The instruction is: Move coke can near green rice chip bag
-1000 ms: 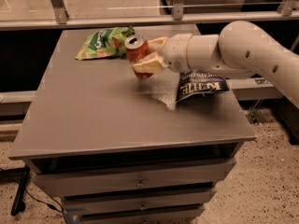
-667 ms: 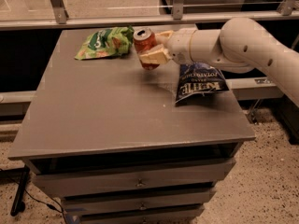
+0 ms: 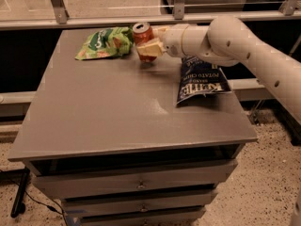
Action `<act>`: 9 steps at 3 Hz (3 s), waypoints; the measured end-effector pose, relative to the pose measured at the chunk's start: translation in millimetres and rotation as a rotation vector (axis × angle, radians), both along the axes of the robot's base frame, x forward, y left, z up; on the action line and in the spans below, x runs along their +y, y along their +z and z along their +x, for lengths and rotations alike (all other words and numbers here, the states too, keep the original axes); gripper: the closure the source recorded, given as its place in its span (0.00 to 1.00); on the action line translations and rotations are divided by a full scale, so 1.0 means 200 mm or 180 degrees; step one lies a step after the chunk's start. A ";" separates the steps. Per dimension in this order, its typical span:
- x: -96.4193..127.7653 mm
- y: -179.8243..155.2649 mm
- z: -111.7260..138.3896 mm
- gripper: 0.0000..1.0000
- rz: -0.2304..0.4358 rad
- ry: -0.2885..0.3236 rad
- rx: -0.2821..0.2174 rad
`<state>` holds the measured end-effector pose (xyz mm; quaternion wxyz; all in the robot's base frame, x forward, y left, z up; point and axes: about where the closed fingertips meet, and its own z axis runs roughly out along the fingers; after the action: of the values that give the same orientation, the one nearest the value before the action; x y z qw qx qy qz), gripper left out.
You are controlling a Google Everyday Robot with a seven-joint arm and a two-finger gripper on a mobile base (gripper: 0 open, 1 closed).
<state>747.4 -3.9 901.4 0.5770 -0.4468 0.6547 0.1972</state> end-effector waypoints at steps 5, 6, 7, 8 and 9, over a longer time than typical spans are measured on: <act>0.19 -0.11 0.15 0.13 0.0284 0.0020 0.0193; 0.18 -0.12 0.14 0.00 0.0262 0.0016 0.0203; 0.13 -0.11 0.11 0.00 0.0230 -0.0022 0.0208; 0.03 -0.06 0.03 0.00 0.0170 -0.0054 0.0137; -0.16 0.03 -0.12 0.00 0.0089 -0.0138 0.0011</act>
Offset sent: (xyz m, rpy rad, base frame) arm 0.0370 0.0224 -0.0245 0.1074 0.0542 -0.0390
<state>724.2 -36.1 907.4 0.5861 -0.4242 0.6623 0.1945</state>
